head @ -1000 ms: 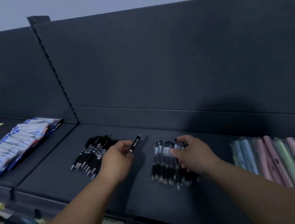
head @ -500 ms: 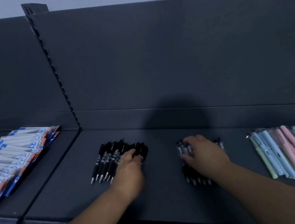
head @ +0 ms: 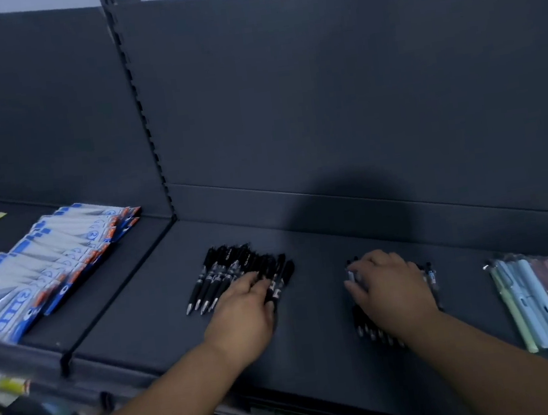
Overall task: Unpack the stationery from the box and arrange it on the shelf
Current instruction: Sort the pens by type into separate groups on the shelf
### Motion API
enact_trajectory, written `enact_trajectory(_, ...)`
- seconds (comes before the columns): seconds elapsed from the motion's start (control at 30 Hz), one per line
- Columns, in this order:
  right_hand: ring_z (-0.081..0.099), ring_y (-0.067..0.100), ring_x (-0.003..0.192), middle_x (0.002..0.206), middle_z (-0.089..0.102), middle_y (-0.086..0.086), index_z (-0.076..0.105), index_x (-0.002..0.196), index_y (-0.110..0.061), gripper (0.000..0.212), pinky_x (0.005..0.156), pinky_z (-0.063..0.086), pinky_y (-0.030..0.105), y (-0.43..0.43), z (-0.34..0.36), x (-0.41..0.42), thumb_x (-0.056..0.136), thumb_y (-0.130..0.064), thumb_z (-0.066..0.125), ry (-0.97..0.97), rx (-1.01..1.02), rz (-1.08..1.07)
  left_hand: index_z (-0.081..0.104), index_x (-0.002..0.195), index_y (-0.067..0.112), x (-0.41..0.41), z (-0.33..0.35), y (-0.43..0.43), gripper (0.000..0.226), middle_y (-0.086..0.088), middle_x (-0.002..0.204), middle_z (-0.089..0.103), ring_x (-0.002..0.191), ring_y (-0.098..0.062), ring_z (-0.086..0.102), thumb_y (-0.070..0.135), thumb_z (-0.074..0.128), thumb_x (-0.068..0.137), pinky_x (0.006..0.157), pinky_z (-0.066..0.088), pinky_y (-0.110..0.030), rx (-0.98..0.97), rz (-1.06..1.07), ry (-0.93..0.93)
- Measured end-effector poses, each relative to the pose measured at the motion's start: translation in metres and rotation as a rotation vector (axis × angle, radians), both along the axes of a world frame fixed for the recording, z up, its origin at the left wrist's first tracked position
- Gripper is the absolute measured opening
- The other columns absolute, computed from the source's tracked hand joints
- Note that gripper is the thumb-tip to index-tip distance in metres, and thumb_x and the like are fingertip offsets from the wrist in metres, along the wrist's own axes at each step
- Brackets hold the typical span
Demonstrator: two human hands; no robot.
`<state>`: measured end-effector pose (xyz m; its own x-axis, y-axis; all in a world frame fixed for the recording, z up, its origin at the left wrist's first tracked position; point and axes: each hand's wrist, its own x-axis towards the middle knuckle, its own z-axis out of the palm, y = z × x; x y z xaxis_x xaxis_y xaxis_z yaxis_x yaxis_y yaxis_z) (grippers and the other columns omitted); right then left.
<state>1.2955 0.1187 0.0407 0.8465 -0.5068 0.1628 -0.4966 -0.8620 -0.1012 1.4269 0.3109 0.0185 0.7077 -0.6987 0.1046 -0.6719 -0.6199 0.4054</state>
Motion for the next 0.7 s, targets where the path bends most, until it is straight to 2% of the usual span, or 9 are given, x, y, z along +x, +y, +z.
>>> enact_trajectory(0.13,0.047,0.018,0.117,0.126,0.051,-0.007,0.056,0.128,-0.032,0.038,0.095,0.035,0.032,0.015,0.004,0.003,0.094,-0.046,0.048,-0.057,0.049,0.163,0.038,0.145,0.023,-0.024,0.004,0.016,0.048,-0.001,0.155,0.026,0.141,-0.017,0.027,0.031,0.045,0.098,0.113,0.018,-0.019,-0.022,0.093,-0.031)
enact_trajectory(0.23,0.044,0.016,0.119,0.129,0.047,-0.009,0.052,0.13,-0.033,0.037,0.098,0.033,0.031,0.03,0.004,0.001,0.095,-0.045,0.045,-0.058,0.118,0.314,0.051,0.136,0.019,-0.049,0.004,0.033,0.044,-0.004,0.147,0.039,0.133,-0.022,0.04,0.031,0.051,0.093,0.111,0.027,-0.024,-0.073,0.219,-0.053)
enact_trajectory(0.33,0.043,0.014,0.121,0.129,0.047,-0.01,0.053,0.129,-0.032,0.035,0.101,0.034,0.032,0.051,-0.002,-0.001,0.096,-0.043,0.047,-0.103,0.211,0.447,0.057,0.129,0.018,-0.073,-0.001,0.059,0.039,-0.002,0.139,0.047,0.128,-0.021,0.045,0.025,0.058,0.091,0.109,0.031,-0.026,-0.132,0.328,-0.07)
enact_trajectory(0.43,0.045,0.016,0.119,0.125,0.05,-0.008,0.057,0.126,-0.031,0.034,0.099,0.036,0.032,0.082,-0.007,0.0,0.093,-0.04,0.053,-0.142,0.265,0.528,0.06,0.125,0.019,-0.095,-0.005,0.096,0.038,0.001,0.129,0.052,0.113,-0.022,0.056,0.021,0.065,0.087,0.102,0.042,-0.03,-0.197,0.417,-0.069)
enact_trajectory(0.47,0.047,0.017,0.118,0.123,0.052,-0.007,0.059,0.124,-0.029,0.034,0.098,0.038,0.033,0.096,-0.008,0.001,0.091,-0.039,0.056,-0.155,0.286,0.568,0.061,0.123,0.019,-0.103,-0.006,0.112,0.039,0.001,0.127,0.053,0.108,-0.023,0.058,0.02,0.066,0.085,0.101,0.041,-0.027,-0.201,0.46,-0.064)
enact_trajectory(0.57,0.052,0.02,0.112,0.12,0.055,-0.004,0.062,0.12,-0.026,0.033,0.095,0.042,0.033,0.146,-0.007,0.002,0.089,-0.034,0.06,-0.157,0.327,0.716,0.059,0.126,0.016,-0.125,-0.007,0.169,0.042,0.001,0.127,0.053,0.116,-0.017,0.054,0.026,0.062,0.086,0.099,0.029,-0.012,-0.164,0.599,-0.062)
enact_trajectory(0.7,0.054,0.019,0.112,0.121,0.052,-0.006,0.058,0.12,-0.03,0.033,0.091,0.045,0.031,0.213,-0.017,0.0,0.088,-0.036,0.059,-0.048,0.325,0.886,0.044,0.139,0.023,-0.149,-0.025,0.254,0.051,0.006,0.14,0.038,0.127,-0.013,0.043,0.033,0.059,0.091,0.104,0.032,-0.021,-0.027,0.772,0.064)
